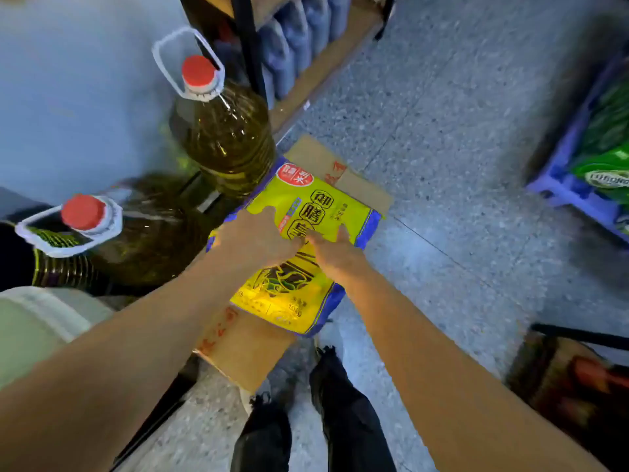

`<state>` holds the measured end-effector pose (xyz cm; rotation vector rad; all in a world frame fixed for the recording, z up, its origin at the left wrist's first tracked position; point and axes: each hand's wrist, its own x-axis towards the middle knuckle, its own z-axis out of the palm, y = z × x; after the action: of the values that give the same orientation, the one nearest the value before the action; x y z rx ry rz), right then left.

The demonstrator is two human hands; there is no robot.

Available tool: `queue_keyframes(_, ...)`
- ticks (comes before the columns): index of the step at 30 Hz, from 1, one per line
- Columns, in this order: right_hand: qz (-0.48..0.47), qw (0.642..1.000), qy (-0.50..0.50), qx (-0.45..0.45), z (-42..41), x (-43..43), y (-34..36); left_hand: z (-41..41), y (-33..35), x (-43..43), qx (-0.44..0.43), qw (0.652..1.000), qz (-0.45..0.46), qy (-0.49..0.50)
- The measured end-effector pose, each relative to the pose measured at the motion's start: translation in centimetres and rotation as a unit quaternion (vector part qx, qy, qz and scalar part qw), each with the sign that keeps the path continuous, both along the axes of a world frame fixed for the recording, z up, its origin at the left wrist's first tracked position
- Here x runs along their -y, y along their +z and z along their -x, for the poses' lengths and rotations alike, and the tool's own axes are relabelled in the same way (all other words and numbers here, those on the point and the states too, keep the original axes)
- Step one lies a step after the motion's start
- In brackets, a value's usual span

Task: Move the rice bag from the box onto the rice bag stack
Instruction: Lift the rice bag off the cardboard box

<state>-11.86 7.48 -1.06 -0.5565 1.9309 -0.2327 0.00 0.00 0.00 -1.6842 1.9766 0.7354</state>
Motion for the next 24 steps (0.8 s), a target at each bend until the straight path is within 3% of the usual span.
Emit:
queue_keyframes(5, -0.017, 0.987, -0.154, -0.037, -1.7, -1.2, -7.7, -2.0, -7.7, 0.7, 0.043, 0.998, 0.000, 0.050)
queue_keyframes(9, -0.027, 0.981, -0.162, -0.108, -3.0, -2.0, -9.9, -3.3, -10.6, 0.9, 0.036, 0.998, 0.057, 0.009)
queue_keyframes(15, 0.003, 0.961, -0.246, -0.126, -1.9, -2.4, -10.8, -5.1, -11.4, 3.7, -0.035, 0.997, 0.056, 0.048)
queue_keyframes(19, -0.019, 0.935, -0.341, -0.096, -2.1, -3.3, -11.3, -5.9, -11.7, 4.9, -0.047, 0.995, 0.046, 0.077)
queue_keyframes(24, -0.046, 0.909, -0.413, 0.010, -2.0, -3.3, -11.2, -5.6, -11.6, 5.7, -0.033, 0.997, 0.015, 0.068)
